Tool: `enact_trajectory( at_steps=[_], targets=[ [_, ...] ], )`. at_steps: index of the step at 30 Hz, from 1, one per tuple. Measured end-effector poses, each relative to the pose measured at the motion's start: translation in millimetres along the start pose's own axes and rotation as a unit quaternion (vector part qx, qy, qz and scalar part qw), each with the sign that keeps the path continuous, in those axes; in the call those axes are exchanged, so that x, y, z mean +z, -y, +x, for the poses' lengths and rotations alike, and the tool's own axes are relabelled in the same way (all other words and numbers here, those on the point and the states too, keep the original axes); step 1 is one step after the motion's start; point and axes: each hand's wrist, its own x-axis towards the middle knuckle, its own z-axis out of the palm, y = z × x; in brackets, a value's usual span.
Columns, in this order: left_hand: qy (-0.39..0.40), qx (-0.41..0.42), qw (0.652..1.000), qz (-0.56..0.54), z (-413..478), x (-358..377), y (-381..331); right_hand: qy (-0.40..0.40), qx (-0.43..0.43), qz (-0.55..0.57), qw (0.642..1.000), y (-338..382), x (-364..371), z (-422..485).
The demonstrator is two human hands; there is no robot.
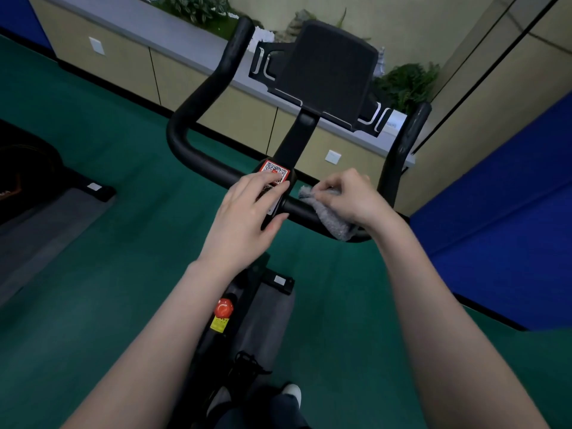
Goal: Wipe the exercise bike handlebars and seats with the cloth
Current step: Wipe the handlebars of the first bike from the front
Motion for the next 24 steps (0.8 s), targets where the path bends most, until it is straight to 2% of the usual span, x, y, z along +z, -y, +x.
enact_trajectory(
  at_steps=[5, 11, 15, 17, 19, 22, 24],
  targets=[
    [-0.002, 0.000, 1.000, -0.007, -0.3, 1.4, 0.9, -0.039, -0.036, 0.024, 0.998, 16.3, 13.7, 3.5],
    [-0.004, 0.007, 1.000, -0.009, -0.2, 1.9, 1.7, 0.081, 0.027, -0.035, 0.996, -7.2, -15.2, 2.5],
    [0.002, -0.001, 1.000, -0.015, -1.0, 3.1, 4.4, 0.067, 0.011, -0.015, 0.998, 4.0, -7.1, 8.6],
    [0.003, 0.003, 1.000, -0.020, -1.0, 3.8, 6.3, 0.022, 0.010, 0.000, 1.000, -1.3, -0.5, 2.4],
    [0.002, 0.006, 1.000, -0.024, -1.1, 4.9, 7.1, -0.080, -0.029, -0.020, 0.996, -14.9, 7.1, -16.9],
    [-0.004, 0.003, 1.000, -0.028, -1.6, 5.7, 7.5, -0.270, -0.119, -0.044, 0.955, -29.2, 30.8, -54.8],
    [0.005, 0.003, 1.000, -0.025, -2.1, 4.6, 8.0, -0.365, -0.116, -0.031, 0.923, -33.9, 52.6, -72.8]
  ],
)
